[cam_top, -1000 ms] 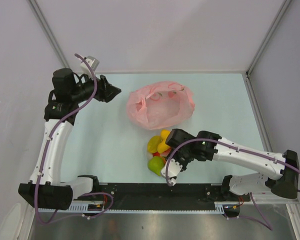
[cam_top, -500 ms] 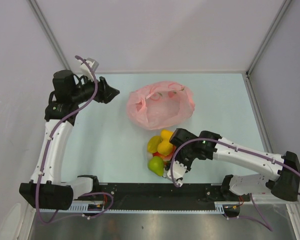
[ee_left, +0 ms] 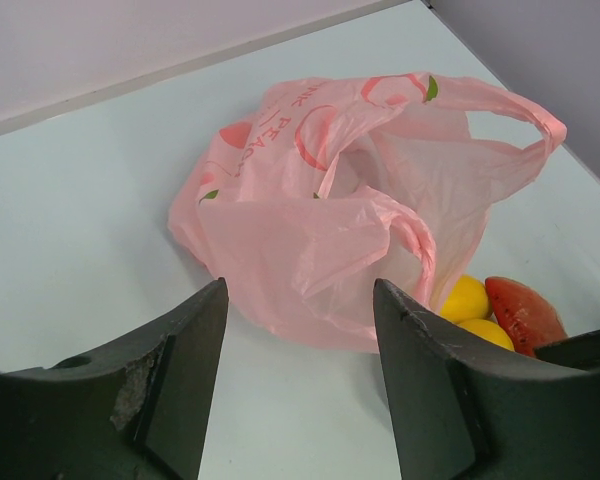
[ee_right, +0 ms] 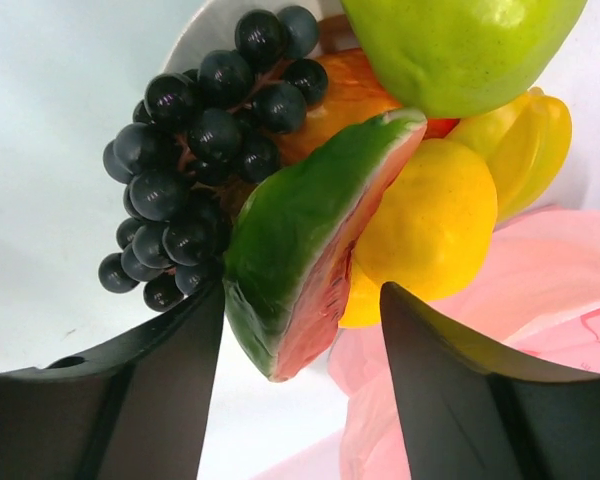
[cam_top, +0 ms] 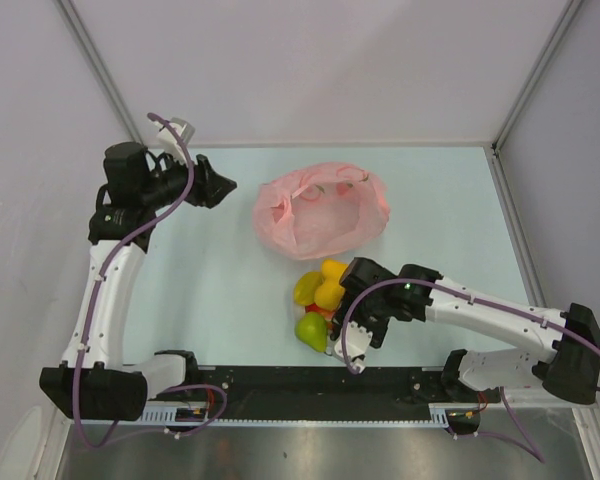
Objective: Take the fake fruits out of the plastic bag
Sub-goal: Place the fake fruit on the plate, then reset both arms
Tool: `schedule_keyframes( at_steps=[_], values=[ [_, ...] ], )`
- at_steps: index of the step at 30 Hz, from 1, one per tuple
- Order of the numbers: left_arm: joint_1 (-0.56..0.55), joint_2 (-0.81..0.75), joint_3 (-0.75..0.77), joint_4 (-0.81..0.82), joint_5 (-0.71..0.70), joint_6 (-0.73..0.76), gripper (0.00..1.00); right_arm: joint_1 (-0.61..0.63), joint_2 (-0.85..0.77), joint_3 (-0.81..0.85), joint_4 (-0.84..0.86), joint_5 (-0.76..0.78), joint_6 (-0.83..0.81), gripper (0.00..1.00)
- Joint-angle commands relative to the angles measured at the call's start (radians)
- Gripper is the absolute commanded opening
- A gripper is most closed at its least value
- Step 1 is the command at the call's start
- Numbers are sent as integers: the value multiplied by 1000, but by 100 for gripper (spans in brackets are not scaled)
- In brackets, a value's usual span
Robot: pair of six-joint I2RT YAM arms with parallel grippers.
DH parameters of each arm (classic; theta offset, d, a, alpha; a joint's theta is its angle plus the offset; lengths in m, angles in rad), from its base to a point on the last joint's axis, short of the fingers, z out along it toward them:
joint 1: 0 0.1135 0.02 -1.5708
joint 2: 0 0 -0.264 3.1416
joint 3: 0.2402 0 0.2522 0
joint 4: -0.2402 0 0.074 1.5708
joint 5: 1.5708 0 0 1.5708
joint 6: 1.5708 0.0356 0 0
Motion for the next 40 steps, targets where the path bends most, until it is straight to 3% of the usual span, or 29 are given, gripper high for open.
schedule_keyframes(
  at_steps=[1, 10, 13, 14, 16, 17, 18, 20, 24, 26, 27, 29, 31, 34, 36, 40],
  values=[
    [13, -32, -6, 30, 11, 19, 65, -20, -41, -5, 34, 20, -15, 69],
    [13, -22, -3, 39, 27, 4, 65, -98, -144, -3, 118, 128, -21, 73],
    [13, -8, 26, 22, 29, 5, 65, -204, -193, -3, 282, 115, 57, 85],
    [13, -5, 40, 4, 29, 10, 66, -239, -200, -3, 344, 113, 100, 96],
    [13, 14, 86, -13, 9, 22, 70, -299, -207, -2, 547, 136, 291, 100],
    [13, 23, 103, -33, -3, 27, 79, -362, -204, 1, 613, 154, 360, 100],
    [13, 26, 117, -41, -15, 54, 100, -391, -190, 12, 670, 174, 454, 100],
    [13, 27, 137, -47, -64, 64, 100, -501, -170, 41, 734, 225, 675, 100],
    [13, 5, 128, -42, -194, 111, 100, -753, -92, 127, 643, 216, 976, 100],
    [15, -20, 73, 0, -320, 108, 100, -898, -61, 149, 596, 127, 1172, 100],
    [15, -28, 40, 26, -366, 96, 100, -1028, -50, 149, 584, 100, 1239, 100],
    [15, -48, -65, 114, -439, 64, 100, -1149, -12, 150, 534, 29, 1398, 100],
    [15, -48, -144, 183, -503, 48, 100, -1157, 16, 150, 510, 149, 1479, 100],
    [15, -14, -164, 193, -554, 30, 100, -1073, 14, 150, 494, 335, 1538, 100],
    [14, 27, -150, 186, -546, 54, 100, -1001, 7, 147, 517, 330, 1527, 100],
    [13, 93, -103, 171, -543, 140, 100, -976, 8, 147, 591, 247, 1567, 100]
  ],
)
